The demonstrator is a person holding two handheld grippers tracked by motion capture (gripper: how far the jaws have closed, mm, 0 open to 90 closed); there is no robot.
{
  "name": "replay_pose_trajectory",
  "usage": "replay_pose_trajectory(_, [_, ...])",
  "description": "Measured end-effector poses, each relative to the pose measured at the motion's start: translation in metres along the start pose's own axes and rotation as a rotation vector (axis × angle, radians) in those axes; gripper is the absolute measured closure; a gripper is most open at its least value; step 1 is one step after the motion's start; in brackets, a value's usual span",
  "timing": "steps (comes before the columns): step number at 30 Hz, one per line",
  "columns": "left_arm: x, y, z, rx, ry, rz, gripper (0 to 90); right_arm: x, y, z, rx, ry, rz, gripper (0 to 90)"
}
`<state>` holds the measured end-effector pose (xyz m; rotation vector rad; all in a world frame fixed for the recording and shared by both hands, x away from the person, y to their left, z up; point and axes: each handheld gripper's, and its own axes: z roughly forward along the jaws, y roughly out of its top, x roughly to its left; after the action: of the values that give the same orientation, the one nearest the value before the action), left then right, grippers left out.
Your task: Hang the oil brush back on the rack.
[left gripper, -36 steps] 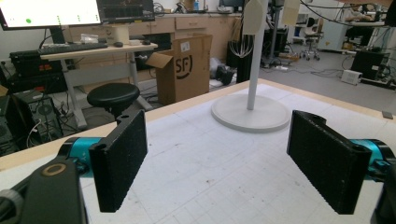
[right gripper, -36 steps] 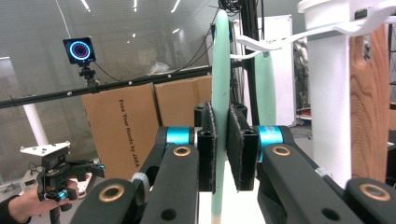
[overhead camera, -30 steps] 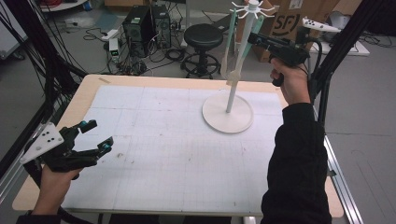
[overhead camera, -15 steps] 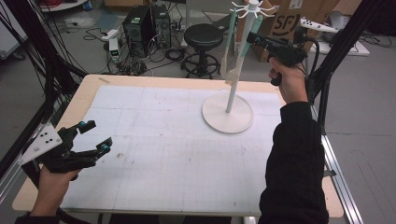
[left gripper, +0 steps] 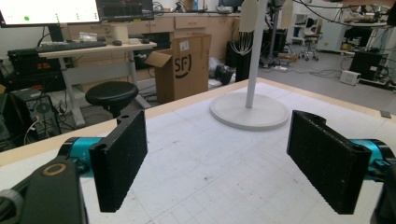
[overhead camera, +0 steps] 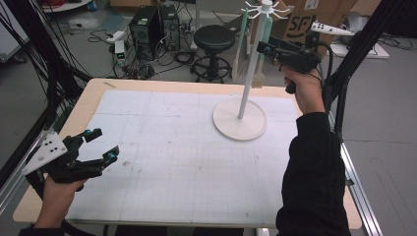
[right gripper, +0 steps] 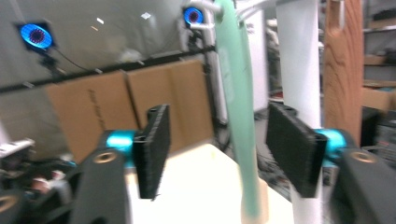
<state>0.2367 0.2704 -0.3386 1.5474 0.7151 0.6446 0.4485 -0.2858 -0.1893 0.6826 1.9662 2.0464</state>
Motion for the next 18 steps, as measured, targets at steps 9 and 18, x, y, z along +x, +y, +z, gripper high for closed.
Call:
replay_pose_trajectory(9, [-0.001, -0.007, 0.007, -0.011, -0.021, -0.015, 20.8, 0.023, -0.020, -0.030, 0.099, -0.250, -0.122, 18.9])
replay_pose_trajectory(18, [0.002, -0.014, 0.013, -0.027, -0.028, -0.032, 20.4, 0.044, -0.058, -0.067, 0.104, -0.333, -0.155, 16.9])
